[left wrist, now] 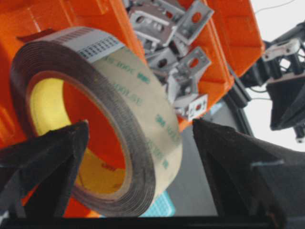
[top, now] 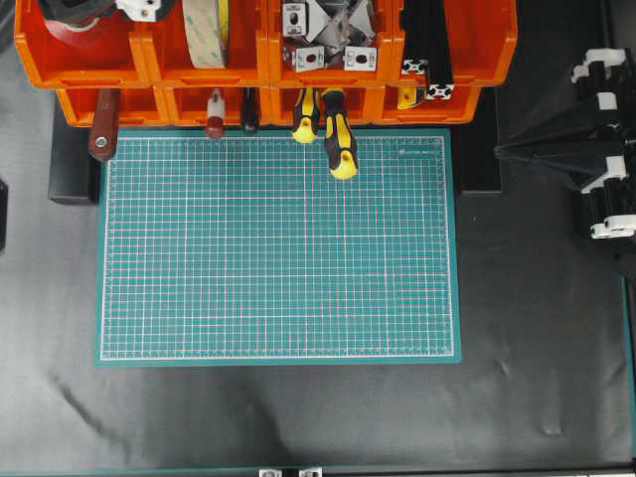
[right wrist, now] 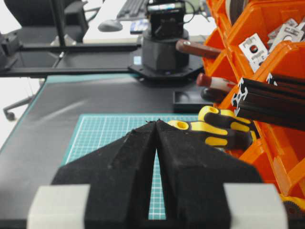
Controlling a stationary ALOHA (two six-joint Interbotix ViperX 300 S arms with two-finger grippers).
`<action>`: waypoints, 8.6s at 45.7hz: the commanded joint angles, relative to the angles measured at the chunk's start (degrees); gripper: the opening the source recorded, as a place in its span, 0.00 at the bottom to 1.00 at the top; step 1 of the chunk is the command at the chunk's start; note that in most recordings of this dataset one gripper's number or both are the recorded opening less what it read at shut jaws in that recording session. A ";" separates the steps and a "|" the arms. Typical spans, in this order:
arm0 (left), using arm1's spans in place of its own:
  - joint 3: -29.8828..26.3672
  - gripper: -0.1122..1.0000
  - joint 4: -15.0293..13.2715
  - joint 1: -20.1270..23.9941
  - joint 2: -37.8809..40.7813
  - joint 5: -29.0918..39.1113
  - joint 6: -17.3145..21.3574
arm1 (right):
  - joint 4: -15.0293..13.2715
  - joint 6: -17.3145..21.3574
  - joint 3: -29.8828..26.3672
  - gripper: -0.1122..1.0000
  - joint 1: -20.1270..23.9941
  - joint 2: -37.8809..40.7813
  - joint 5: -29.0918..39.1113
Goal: Pick foam from container rack with left arm.
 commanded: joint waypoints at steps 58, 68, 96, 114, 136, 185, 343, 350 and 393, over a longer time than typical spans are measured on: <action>-15.64 0.36 0.26 -19.60 -2.90 4.31 21.53 | 0.18 0.00 -2.37 0.09 0.53 -1.23 -0.53; -14.24 0.36 0.26 -29.09 0.35 7.73 38.32 | 0.18 0.00 -2.72 0.09 0.53 -2.29 -0.26; -4.92 0.35 0.88 -33.05 14.33 15.21 51.77 | 1.41 2.02 -4.04 0.09 0.53 -5.10 0.35; -2.64 0.36 0.97 -32.70 15.38 16.52 54.32 | 1.41 5.19 -4.83 0.09 0.53 -6.50 2.37; -3.08 0.36 0.97 -30.50 15.82 16.79 53.96 | 1.41 5.19 -5.27 0.09 0.53 -7.12 2.37; -2.11 0.90 0.97 -30.67 15.47 10.20 53.26 | 1.41 5.10 -6.06 0.09 0.53 -8.53 2.46; 26.98 0.74 0.79 -35.24 -19.95 -40.87 48.96 | 0.26 4.22 -2.81 0.09 0.62 -9.14 1.41; 27.77 0.74 0.79 -35.24 -19.95 -40.78 48.87 | 0.26 4.31 -2.81 0.09 0.62 -9.23 1.41; 30.41 0.74 0.79 -35.33 -20.74 -41.48 48.78 | 0.26 4.66 -2.72 0.09 0.70 -9.32 3.34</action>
